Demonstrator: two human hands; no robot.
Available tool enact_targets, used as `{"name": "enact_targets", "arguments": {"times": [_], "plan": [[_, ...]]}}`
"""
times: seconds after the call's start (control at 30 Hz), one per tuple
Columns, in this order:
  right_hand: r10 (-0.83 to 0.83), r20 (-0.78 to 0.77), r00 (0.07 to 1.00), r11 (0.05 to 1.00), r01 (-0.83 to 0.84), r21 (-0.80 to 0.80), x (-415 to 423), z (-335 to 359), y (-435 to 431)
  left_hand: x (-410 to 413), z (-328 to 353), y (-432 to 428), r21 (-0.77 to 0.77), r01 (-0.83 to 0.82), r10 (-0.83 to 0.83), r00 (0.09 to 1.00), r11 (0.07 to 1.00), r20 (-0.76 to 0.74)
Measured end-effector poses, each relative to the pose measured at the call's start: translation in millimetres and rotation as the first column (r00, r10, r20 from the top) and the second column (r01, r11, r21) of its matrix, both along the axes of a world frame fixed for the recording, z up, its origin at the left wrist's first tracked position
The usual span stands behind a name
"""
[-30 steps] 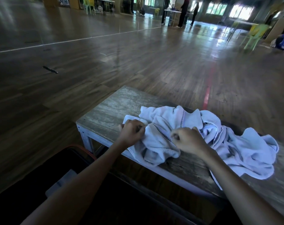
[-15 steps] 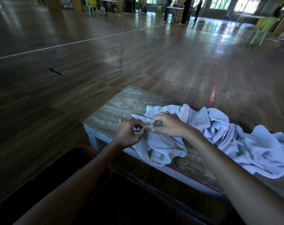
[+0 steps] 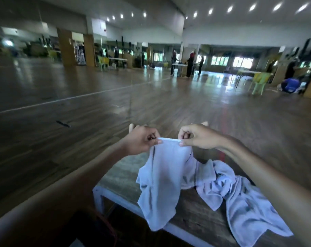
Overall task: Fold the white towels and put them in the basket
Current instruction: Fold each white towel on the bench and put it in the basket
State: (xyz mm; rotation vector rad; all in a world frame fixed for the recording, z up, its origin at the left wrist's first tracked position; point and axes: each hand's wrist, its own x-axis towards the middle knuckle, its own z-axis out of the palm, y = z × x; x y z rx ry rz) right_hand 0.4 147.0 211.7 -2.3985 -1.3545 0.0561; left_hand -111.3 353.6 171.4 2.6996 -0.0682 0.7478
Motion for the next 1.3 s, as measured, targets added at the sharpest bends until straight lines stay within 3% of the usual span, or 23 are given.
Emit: {"name": "enact_targets", "arguments": {"times": [0.13, 0.23, 0.37, 0.5, 0.67, 0.8, 0.9, 1.0, 1.1, 1.3], "plan": [[-0.001, 0.118, 0.993, 1.0, 0.001, -0.003, -6.5, 68.4, -14.2, -5.9, 85.5, -3.0, 0.027, -0.014, 0.011, 0.996, 1.0, 0.083], [-0.005, 0.223, 0.975, 1.0, 0.01, -0.02, -17.8, 110.4, -28.8, -22.3, 144.5, 0.5, 0.14, -0.045, 0.031, 0.994, 0.989, 0.101], [-0.001, 0.094, 0.996, 0.997, -0.007, 0.083, -28.3, 153.3, -54.9, -50.2, 196.3, 4.8, 0.201, -0.072, 0.05, 0.993, 0.977, 0.112], [-0.022, 0.089, 0.996, 0.987, 0.008, 0.158, -35.6, 186.5, -72.8, -73.1, 220.7, 12.3, 0.188, -0.071, 0.055, 0.994, 0.98, 0.093], [-0.005, 0.099, 0.995, 0.948, -0.027, 0.318, -54.2, 207.1, -59.8, -67.0, 192.2, -34.1, -0.098, 0.211, -0.211, 0.978, 0.973, 0.01], [0.04, 0.127, 0.991, 0.965, -0.071, 0.254, -69.6, 206.0, -40.3, -45.1, 158.0, -71.5, -0.456, 0.312, -0.301, 0.949, 0.834, 0.099], [0.012, 0.101, 0.995, 0.962, -0.039, 0.27, -65.2, 201.5, -47.1, -41.9, 155.5, -68.7, -0.629, 0.335, -0.298, 0.94, 0.702, 0.168], [0.024, 0.058, 0.998, 0.952, -0.041, 0.303, -62.7, 196.1, -55.6, -40.0, 161.1, -70.5, -0.691, 0.336, -0.356, 0.927, 0.64, 0.121], [0.049, 0.003, 0.999, 0.923, -0.047, 0.381, -64.2, 189.6, -59.9, -33.4, 168.9, -76.4, -0.658, 0.33, -0.403, 0.914, 0.677, 0.044], [0.029, -0.098, 0.995, 0.932, 0.009, 0.362, -57.3, 165.7, -68.3, -35.0, 185.9, -84.0, -0.577, 0.429, -0.42, 0.893, 0.695, 0.159]]}}
